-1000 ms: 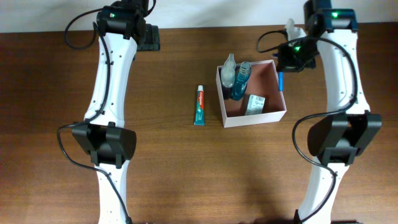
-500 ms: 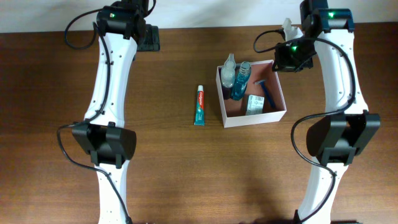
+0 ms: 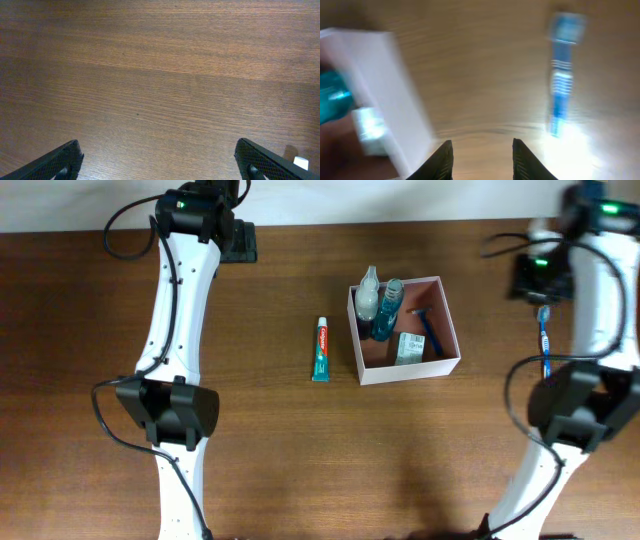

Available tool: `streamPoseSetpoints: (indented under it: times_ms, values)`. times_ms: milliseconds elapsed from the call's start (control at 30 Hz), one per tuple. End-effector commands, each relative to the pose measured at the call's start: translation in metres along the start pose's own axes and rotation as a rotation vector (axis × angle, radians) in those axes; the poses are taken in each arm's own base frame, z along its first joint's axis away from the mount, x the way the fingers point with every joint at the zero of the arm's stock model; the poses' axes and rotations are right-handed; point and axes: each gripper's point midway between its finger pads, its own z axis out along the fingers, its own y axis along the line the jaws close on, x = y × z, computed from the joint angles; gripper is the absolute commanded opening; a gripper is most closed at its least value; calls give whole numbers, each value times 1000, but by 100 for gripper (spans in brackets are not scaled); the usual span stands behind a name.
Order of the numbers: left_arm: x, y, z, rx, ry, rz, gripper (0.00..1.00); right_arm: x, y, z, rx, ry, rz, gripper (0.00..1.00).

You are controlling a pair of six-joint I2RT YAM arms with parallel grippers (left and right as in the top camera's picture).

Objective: Pack container
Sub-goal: 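Move the right gripper to the blue toothbrush and grasp it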

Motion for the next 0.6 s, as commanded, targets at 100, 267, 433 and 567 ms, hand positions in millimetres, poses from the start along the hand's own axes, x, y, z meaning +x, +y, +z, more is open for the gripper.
streamPoseSetpoints:
  times_ms: [100,267,433,567]
  values:
    - [-3,2,5,-15,-10,-14,99,11,-79,12,119,52,106,33]
    - [-5,2,5,-13,-19,-17,99,23,-107,45,111,133,129,34]
    - [-5,2,5,-13,-17,-16,99,30,-120,67,142,193,62,35]
    - [-5,2,5,-13,-19,-17,99,33,-129,79,180,229,10,38]
